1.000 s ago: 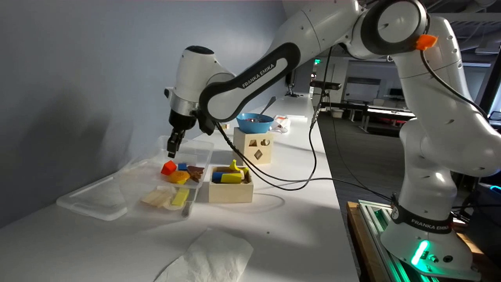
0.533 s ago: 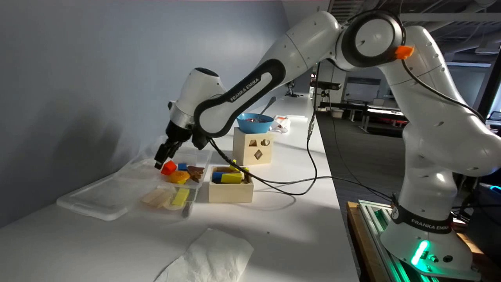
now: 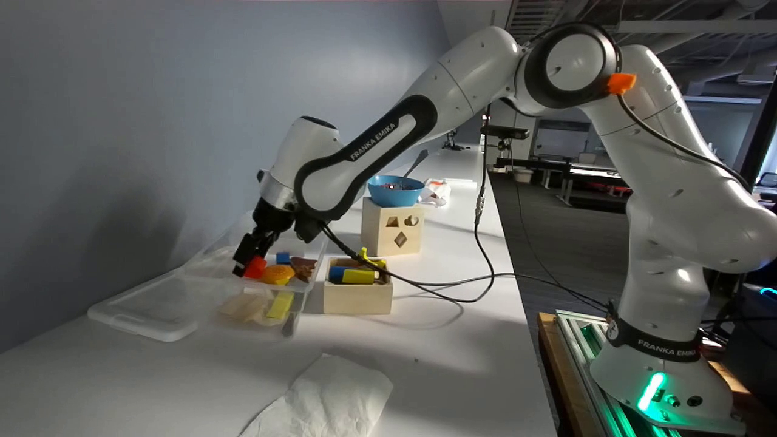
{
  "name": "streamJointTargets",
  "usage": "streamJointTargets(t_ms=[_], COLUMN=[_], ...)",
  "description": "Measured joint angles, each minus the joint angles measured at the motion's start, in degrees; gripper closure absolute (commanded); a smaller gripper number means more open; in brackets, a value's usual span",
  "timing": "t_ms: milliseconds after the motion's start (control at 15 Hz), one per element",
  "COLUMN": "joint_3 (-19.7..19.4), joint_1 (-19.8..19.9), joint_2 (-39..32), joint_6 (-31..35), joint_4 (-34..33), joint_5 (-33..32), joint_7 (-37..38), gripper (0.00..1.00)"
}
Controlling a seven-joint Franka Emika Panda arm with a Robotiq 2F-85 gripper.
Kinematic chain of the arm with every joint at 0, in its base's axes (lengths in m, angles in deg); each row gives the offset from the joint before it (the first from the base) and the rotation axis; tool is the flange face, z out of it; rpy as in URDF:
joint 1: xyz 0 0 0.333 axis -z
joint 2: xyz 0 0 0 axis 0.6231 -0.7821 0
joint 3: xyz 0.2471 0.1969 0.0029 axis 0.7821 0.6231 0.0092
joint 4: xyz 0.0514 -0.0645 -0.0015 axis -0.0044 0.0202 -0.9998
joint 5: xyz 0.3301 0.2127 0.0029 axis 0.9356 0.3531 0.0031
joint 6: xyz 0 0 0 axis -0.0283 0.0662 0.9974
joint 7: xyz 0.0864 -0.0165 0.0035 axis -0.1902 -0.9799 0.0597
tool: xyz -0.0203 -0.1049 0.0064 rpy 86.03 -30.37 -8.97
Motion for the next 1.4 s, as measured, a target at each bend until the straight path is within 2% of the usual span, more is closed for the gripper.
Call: streamJointTargets(t_ms=[67,133,267,733,1067,1400], joint_3=[-0.3,-0.3,0.1,1.3,0.2,3.2], joint_1=[0.1,0.3,0.9,1.8,-0.1,1.7], joint_2=[0.1,0.2,0.3,0.5,5.8,18.1], joint_6=[0.0,-0.1,-1.0,-5.1,-5.1,-6.3], joint_4=[0.0,0.1,0.2,0.2,3.6,15.7], joint_5=[0.0,0.1,0.2,0.1,-3.9,-3.2], joint_7=[0.0,0.0,-1.0,-8.2,-11.7,-19.9], gripper=[0.03,0.26,0.31,0.81,0.81,0.81])
